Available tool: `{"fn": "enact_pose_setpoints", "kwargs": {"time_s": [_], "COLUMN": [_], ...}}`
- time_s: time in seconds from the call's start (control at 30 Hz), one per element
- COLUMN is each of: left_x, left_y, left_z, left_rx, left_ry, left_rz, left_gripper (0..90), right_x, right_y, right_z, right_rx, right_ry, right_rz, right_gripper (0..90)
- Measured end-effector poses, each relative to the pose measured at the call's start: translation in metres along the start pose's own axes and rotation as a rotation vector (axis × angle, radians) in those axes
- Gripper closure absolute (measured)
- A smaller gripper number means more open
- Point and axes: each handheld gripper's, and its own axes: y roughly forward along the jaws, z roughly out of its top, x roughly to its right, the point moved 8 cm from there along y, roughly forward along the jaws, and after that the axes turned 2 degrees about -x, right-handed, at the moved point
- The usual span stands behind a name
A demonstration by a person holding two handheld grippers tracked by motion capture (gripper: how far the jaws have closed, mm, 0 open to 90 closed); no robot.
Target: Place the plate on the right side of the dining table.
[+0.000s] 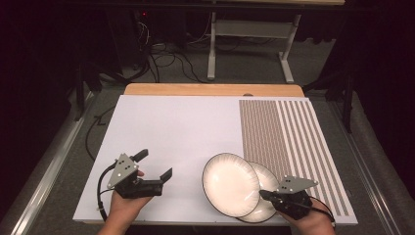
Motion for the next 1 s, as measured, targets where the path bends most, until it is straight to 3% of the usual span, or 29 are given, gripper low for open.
{"fn": "enact_pose_setpoints", "kwargs": {"time_s": [0.17, 0.47, 0.73, 1.0], "left_x": [0.027, 0.056, 0.080, 0.097], "left_y": [0.019, 0.051, 0.071, 0.079], "left_z": [0.002, -0.007, -0.024, -0.035], "left_rx": [-0.075, -0.231, -0.387, -0.509], "left_ry": [-0.053, -0.094, -0.172, -0.244], "left_rz": [-0.088, -0.169, -0.248, -0.312], "left_gripper": [1.0, 1.0, 3.9, 17.0], "right_x": [0.001, 0.001, 0.000, 0.000], "right_y": [0.000, -0.001, -0.001, -0.001], "right_z": [-0.001, 0.000, 0.000, 0.000], "right_rx": [-0.003, 0.005, 0.004, 0.001], "right_ry": [-0.006, -0.006, -0.012, -0.013], "right_rz": [-0.001, -0.002, -0.005, -0.007], "right_gripper": [90.0, 90.0, 90.0, 90.0]}}
